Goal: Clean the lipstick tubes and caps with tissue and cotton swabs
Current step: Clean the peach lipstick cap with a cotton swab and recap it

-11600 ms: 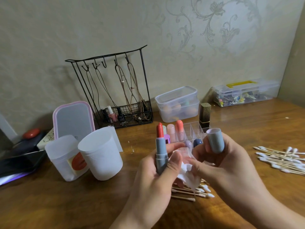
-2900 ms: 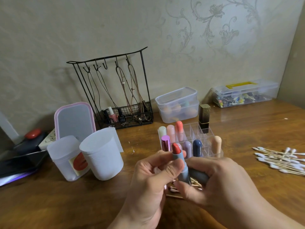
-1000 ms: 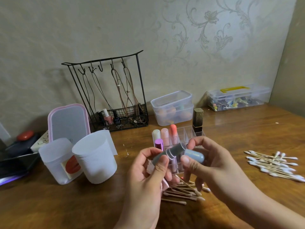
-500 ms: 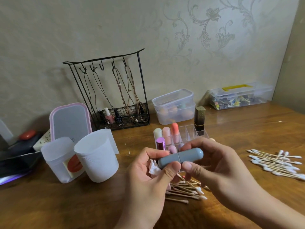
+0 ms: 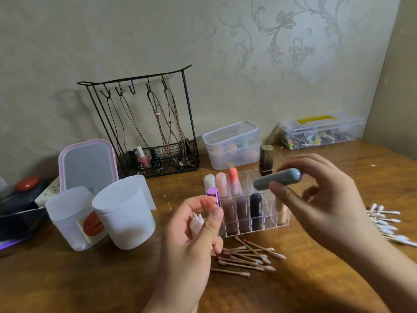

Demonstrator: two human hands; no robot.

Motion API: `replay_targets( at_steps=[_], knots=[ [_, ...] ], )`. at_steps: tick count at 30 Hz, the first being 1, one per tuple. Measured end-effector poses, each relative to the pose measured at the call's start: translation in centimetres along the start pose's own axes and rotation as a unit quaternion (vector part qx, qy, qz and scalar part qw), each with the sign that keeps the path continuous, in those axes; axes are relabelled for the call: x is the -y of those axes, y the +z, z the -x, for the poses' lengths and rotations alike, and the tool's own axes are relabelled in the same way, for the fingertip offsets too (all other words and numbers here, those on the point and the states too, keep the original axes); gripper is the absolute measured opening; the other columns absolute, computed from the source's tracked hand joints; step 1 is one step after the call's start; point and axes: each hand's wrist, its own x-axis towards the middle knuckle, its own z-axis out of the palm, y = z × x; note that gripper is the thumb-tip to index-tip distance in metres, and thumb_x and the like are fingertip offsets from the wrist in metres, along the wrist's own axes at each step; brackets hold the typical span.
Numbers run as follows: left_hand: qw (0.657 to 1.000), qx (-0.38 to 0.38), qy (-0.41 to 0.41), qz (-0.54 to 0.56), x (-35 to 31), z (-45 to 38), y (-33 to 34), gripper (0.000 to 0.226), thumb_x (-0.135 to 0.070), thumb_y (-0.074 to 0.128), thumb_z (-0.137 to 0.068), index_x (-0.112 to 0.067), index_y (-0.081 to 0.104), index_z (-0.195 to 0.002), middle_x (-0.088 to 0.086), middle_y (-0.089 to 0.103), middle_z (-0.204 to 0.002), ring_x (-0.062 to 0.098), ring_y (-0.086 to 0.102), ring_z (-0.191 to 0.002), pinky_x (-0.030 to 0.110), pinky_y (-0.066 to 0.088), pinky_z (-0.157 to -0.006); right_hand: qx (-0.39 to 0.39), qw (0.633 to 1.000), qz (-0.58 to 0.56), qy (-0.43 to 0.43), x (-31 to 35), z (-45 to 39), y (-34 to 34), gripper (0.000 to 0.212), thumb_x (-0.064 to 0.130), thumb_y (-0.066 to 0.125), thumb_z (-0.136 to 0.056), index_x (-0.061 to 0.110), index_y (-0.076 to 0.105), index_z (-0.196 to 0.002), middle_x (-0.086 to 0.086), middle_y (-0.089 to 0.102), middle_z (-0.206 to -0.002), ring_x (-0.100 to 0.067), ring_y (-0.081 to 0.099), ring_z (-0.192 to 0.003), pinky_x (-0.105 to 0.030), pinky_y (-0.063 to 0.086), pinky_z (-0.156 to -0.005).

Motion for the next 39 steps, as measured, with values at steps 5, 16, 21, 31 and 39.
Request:
replay_targets(
  at_steps=[5, 16, 21, 31, 39],
  knots=[
    [1.000, 0.014, 0.000, -0.002, 0.1, 0.1, -0.2, 0.014, -0.031, 0.066, -0.074, -0.024, 0.070, -0.085, 0.002, 0.055, -0.059, 0.015, 0.050, -0.052, 0.032, 0.045, -0.052, 0.086, 0.970, 0.228, 0.010, -1.7, -0.3, 0.4, 0.030, 0.051, 0.068, -0.077, 0.030, 0.068, -0.098, 0.015, 0.061, -0.108, -0.012, 0.054, -0.099, -0.033, 0.052, -0.070],
    [0.999, 0.044, -0.009, -0.010, 0.2, 0.2, -0.3, 0.014, -0.031, 0.065, -0.073, -0.025, 0.070, -0.085, 0.000, 0.055, -0.061, 0.015, 0.050, -0.053, 0.030, 0.046, -0.053, 0.178, 0.943, 0.274, 0.062, -2.2, -0.6, 0.6, 0.061, 0.047, 0.071, -0.082, 0.040, 0.046, -0.137, 0.018, 0.056, -0.130, -0.009, 0.045, -0.118, -0.028, 0.046, -0.089],
    [0.999, 0.044, -0.016, -0.013, 0.2, 0.2, -0.3, 0.012, -0.029, 0.065, -0.075, -0.025, 0.070, -0.086, 0.000, 0.055, -0.061, 0.014, 0.049, -0.053, 0.030, 0.045, -0.052, 0.110, 0.976, 0.178, 0.062, -2.3, -0.8, 0.3, 0.016, 0.029, 0.073, -0.084, 0.038, 0.062, -0.092, 0.023, 0.060, -0.096, -0.008, 0.052, -0.092, -0.028, 0.039, -0.071],
    [0.981, 0.170, -0.012, -0.091, -0.1, 0.8, -0.3, 0.038, -0.060, 0.062, -0.070, -0.037, 0.067, -0.101, -0.009, 0.068, -0.076, 0.000, 0.058, -0.054, 0.014, 0.042, -0.047, 0.159, 0.919, -0.325, 0.157, 2.8, 0.8, 0.2, 0.024, 0.029, 0.077, -0.071, 0.020, 0.075, -0.092, -0.005, 0.075, -0.082, -0.004, 0.064, -0.068, -0.014, 0.049, -0.061],
    [0.979, 0.179, -0.018, -0.100, -0.6, 0.7, -0.2, 0.034, -0.046, 0.064, -0.080, -0.016, 0.074, -0.091, -0.009, 0.061, -0.059, 0.000, 0.051, -0.046, 0.009, 0.036, -0.044, 0.173, 0.877, -0.413, 0.172, 3.2, 1.7, 1.1, 0.014, 0.017, 0.073, -0.079, 0.019, 0.077, -0.092, -0.006, 0.076, -0.088, -0.011, 0.070, -0.080, -0.017, 0.052, -0.069]
  ],
)
